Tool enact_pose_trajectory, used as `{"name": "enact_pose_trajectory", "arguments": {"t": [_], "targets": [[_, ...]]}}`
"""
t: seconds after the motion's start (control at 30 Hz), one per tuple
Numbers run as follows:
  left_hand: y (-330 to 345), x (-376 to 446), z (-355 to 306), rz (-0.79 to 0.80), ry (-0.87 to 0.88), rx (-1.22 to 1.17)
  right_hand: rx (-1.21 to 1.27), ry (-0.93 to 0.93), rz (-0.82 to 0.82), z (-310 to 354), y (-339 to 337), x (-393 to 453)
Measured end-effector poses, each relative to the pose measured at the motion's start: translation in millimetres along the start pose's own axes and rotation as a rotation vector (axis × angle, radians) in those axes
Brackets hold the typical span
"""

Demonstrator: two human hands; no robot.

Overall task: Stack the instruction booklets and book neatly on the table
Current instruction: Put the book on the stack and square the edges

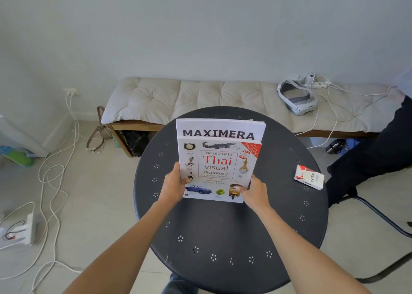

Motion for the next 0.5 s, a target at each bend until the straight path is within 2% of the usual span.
{"name": "enact_pose_trajectory", "arguments": {"t": [0.5], "targets": [[-28.1, 133.1, 10.0, 0.13, -0.219, 0.193, -0.078, 0.087, 0.149, 36.8, 25.1, 106.9]]}}
Point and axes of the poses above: each hand's wrist, its own x-axis towards the middle knuckle, its own y-axis out of the palm, z = x × y, the point moved 9 cm from there along x, towards the middle knuckle, and after that the axes turned 9 degrees about -x, right-handed, at the moved point
